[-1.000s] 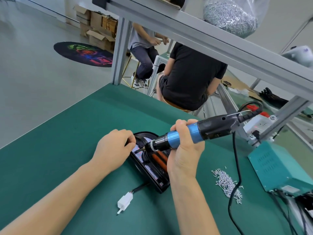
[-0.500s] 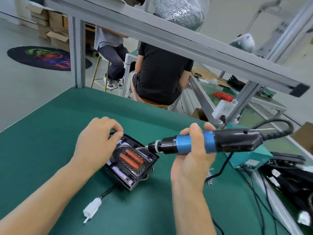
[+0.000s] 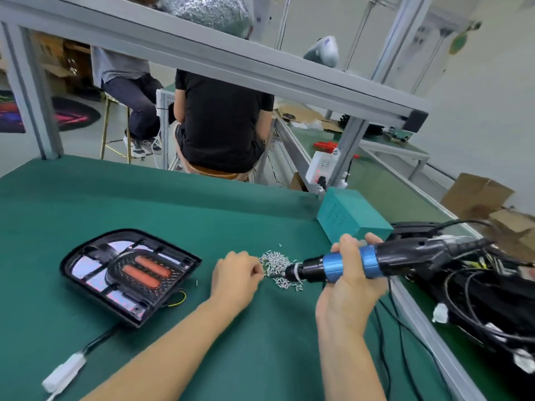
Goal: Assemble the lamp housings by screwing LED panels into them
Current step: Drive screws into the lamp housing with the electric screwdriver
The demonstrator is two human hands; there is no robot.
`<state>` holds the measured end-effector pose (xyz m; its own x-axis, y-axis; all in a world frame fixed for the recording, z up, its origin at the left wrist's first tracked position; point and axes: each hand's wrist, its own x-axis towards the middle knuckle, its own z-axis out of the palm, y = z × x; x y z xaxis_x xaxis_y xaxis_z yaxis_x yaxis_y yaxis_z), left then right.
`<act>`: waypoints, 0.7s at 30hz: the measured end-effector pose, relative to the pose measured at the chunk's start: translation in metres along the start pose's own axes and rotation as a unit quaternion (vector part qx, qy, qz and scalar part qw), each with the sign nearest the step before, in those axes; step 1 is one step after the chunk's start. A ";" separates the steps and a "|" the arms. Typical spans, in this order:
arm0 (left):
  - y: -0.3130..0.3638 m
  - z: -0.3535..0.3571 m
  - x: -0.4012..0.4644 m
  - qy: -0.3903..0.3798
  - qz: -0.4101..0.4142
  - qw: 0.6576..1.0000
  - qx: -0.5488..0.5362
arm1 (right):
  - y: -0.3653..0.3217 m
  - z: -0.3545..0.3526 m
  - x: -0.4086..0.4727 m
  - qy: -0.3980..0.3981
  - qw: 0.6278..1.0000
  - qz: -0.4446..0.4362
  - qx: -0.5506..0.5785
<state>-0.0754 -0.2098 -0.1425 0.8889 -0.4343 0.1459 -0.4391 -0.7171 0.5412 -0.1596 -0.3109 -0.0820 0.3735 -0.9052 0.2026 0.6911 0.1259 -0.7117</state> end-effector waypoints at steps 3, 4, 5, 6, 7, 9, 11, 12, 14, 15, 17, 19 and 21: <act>-0.006 0.002 0.005 0.011 -0.001 1.000 -0.001 | 0.006 -0.008 0.007 -0.002 0.999 0.026 -0.019; -0.005 0.002 0.004 0.005 0.000 1.000 0.005 | 0.009 -0.008 0.009 0.005 0.999 0.034 -0.018; -0.006 0.002 0.004 0.004 0.007 1.000 0.011 | 0.010 -0.008 0.010 0.013 0.999 0.043 -0.018; -0.006 0.001 0.005 -0.002 0.011 1.000 0.016 | 0.012 -0.009 0.011 0.017 0.998 0.054 -0.028; -0.007 0.000 0.005 -0.001 0.014 1.000 0.022 | 0.013 -0.009 0.012 0.023 0.997 0.062 -0.039; -0.008 -0.001 0.006 -0.007 0.014 0.999 0.035 | 0.016 -0.009 0.013 0.039 0.995 0.076 -0.043; -0.008 -0.001 0.005 -0.006 0.018 0.999 0.043 | 0.016 -0.009 0.014 0.052 0.994 0.085 -0.044; -0.008 -0.001 0.005 -0.005 0.018 0.999 0.042 | 0.015 -0.009 0.015 0.056 0.994 0.087 -0.045; -0.008 0.001 0.005 0.001 0.020 0.999 0.032 | 0.010 -0.009 0.014 0.052 0.994 0.087 -0.045; -0.008 0.001 0.005 -0.001 0.024 0.999 0.031 | 0.007 -0.010 0.014 0.043 0.994 0.086 -0.056; -0.008 0.001 0.004 -0.017 0.036 0.998 0.050 | -0.001 -0.010 0.013 0.031 0.992 0.085 -0.090; -0.008 0.002 0.005 -0.021 0.047 0.997 0.063 | -0.006 -0.010 0.013 0.029 0.991 0.085 -0.100; -0.007 0.002 0.007 -0.020 0.057 0.995 0.074 | -0.009 -0.010 0.014 0.030 0.990 0.086 -0.104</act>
<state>-0.0664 -0.2090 -0.1469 0.8277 -0.5367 0.1642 -0.5538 -0.7334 0.3944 -0.1667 -0.3288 -0.0795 0.4326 -0.9011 0.0293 0.4753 0.2003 -0.8567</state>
